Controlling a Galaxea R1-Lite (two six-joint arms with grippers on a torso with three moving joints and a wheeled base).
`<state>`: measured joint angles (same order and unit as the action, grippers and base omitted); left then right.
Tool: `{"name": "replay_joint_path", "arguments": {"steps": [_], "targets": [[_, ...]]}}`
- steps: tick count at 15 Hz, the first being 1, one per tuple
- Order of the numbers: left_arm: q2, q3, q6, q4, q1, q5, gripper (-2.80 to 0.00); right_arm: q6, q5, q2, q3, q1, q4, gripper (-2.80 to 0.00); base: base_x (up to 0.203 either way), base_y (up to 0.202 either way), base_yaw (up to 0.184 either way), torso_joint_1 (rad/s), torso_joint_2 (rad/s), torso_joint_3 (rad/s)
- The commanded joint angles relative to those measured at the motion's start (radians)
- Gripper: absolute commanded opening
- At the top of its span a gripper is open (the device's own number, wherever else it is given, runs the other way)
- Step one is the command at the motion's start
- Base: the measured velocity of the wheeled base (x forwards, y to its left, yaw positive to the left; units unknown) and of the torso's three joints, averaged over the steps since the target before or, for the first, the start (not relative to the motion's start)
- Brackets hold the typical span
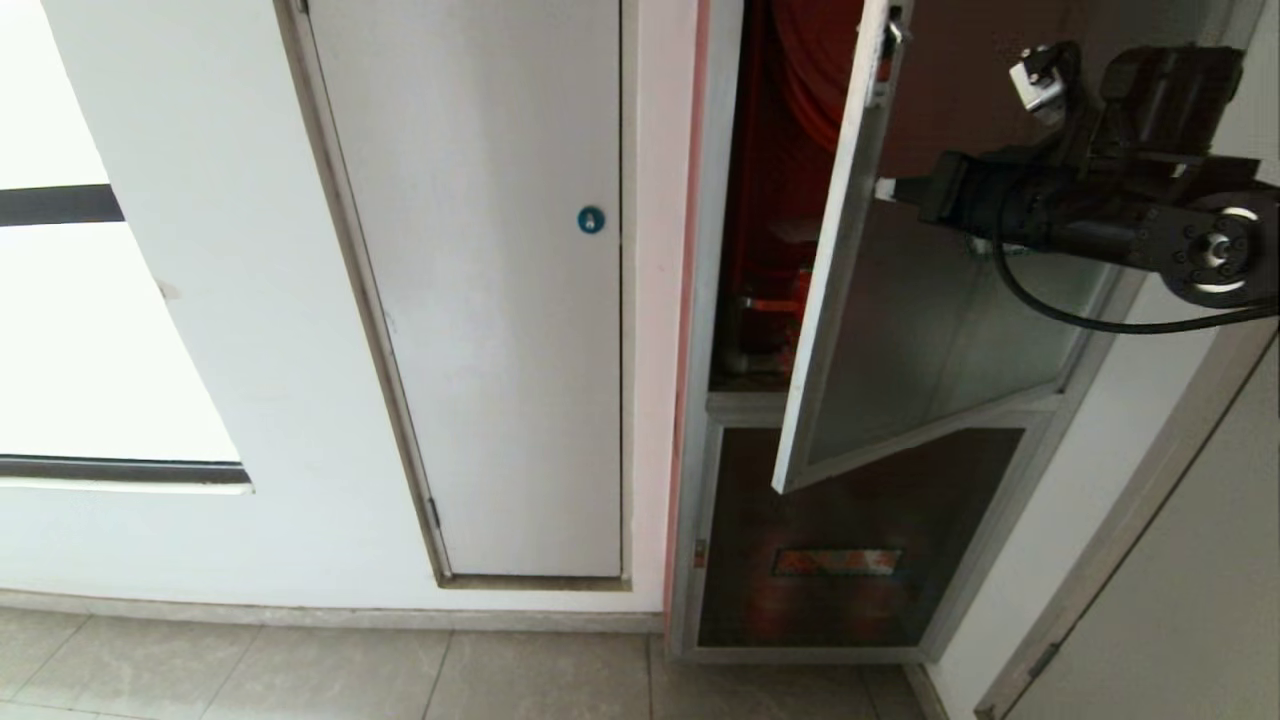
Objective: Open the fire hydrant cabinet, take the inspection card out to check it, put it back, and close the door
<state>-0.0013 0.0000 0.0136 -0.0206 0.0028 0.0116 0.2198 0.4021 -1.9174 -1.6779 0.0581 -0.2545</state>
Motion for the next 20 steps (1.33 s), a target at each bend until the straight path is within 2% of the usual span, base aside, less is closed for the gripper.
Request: {"name": "replay_joint_path", "arguments": {"steps": [1,7,14,17,20], "targets": [[0.000,0.008,0.000,-0.001,0.000,0.000,-2.80,0.001,0.001,-0.129,-0.082,-0.001,-0.003,-2.80,0.000,0.000,0.000,0.000,0.00,0.000],[0.000,0.008,0.000,-0.001,0.000,-0.001,-2.80,-0.001,0.001,-0.317,-0.280,0.000,-0.003,-2.80,0.000,0.000,0.000,0.000,0.00,0.000],[0.000,0.008,0.000,-0.001,0.000,0.000,-2.80,0.000,-0.003,-0.330,-0.273,0.005,-0.005,-2.80,0.000,0.000,0.000,0.000,0.00,0.000],[0.000,0.008,0.000,-0.001,-0.001,-0.001,-2.80,0.002,-0.005,-0.232,-0.169,0.003,-0.002,-2.80,0.000,0.000,0.000,0.000,0.00,0.000],[0.000,0.008,0.000,-0.001,0.000,-0.001,-2.80,-0.001,-0.005,-0.039,0.091,0.003,-0.031,-2.80,0.000,0.000,0.000,0.000,0.00,0.000]]}}
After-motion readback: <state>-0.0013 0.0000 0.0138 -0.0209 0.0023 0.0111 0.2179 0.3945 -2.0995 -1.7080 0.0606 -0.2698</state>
